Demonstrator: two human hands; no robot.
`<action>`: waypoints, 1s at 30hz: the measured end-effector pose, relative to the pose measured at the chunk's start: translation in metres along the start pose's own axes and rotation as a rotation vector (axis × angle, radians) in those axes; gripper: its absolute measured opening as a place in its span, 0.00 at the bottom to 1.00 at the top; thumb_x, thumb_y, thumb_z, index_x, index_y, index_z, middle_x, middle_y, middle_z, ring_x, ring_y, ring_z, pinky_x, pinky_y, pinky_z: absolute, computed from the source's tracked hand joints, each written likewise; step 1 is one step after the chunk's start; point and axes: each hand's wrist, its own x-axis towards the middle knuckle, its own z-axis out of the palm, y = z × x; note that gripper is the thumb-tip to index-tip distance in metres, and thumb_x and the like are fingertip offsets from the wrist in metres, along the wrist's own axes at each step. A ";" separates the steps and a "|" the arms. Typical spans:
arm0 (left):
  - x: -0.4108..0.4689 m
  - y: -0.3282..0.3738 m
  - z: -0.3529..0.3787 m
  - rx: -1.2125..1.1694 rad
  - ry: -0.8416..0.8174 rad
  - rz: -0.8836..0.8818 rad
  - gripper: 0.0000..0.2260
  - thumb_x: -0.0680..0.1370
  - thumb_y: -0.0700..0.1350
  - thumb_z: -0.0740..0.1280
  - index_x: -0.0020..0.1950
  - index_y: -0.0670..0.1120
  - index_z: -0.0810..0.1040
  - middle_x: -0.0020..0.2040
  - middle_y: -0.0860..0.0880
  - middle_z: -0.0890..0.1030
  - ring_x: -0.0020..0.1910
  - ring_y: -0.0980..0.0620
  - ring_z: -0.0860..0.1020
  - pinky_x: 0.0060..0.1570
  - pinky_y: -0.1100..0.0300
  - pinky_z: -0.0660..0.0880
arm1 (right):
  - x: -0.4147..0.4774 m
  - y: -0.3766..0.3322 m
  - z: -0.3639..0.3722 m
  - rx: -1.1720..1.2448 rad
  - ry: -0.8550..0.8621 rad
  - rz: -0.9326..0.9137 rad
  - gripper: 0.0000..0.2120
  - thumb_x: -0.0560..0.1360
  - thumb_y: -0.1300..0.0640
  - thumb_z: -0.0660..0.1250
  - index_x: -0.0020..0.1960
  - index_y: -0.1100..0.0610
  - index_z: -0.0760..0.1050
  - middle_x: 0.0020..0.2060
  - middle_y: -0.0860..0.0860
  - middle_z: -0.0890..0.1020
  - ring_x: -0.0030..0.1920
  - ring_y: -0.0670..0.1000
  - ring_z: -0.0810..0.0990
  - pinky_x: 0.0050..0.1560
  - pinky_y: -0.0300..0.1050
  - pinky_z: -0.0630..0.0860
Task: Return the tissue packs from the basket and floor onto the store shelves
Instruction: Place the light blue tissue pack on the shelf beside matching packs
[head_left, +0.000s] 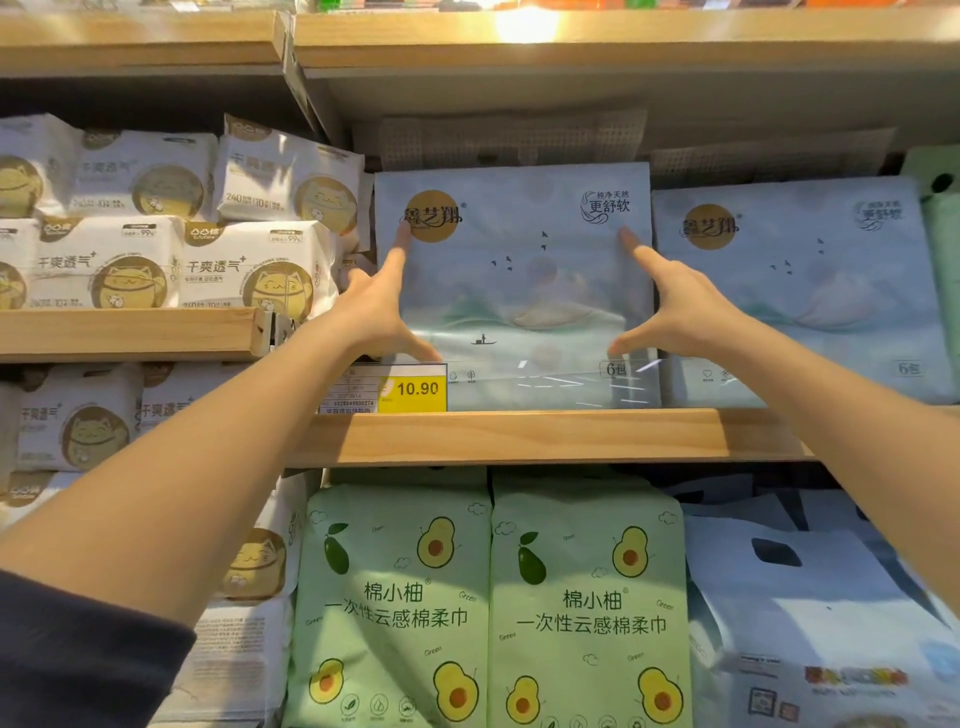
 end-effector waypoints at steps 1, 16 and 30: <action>0.002 0.000 0.001 0.010 -0.009 -0.008 0.59 0.63 0.52 0.78 0.72 0.59 0.30 0.70 0.31 0.57 0.71 0.34 0.57 0.65 0.41 0.62 | 0.001 0.000 0.000 -0.005 -0.011 0.003 0.55 0.63 0.57 0.78 0.75 0.46 0.43 0.70 0.57 0.63 0.70 0.60 0.62 0.62 0.54 0.66; 0.024 -0.004 0.017 0.111 -0.026 -0.002 0.53 0.66 0.52 0.76 0.76 0.49 0.38 0.71 0.37 0.63 0.62 0.36 0.70 0.59 0.45 0.71 | 0.018 0.010 0.010 -0.031 -0.048 0.052 0.50 0.64 0.55 0.77 0.76 0.48 0.48 0.71 0.57 0.63 0.66 0.59 0.66 0.48 0.45 0.68; 0.025 -0.005 0.017 0.138 -0.021 0.027 0.52 0.67 0.52 0.75 0.76 0.47 0.40 0.71 0.37 0.64 0.67 0.37 0.66 0.62 0.47 0.69 | 0.019 0.010 0.012 -0.097 -0.025 0.018 0.50 0.64 0.52 0.76 0.75 0.50 0.48 0.70 0.59 0.64 0.67 0.60 0.65 0.56 0.51 0.69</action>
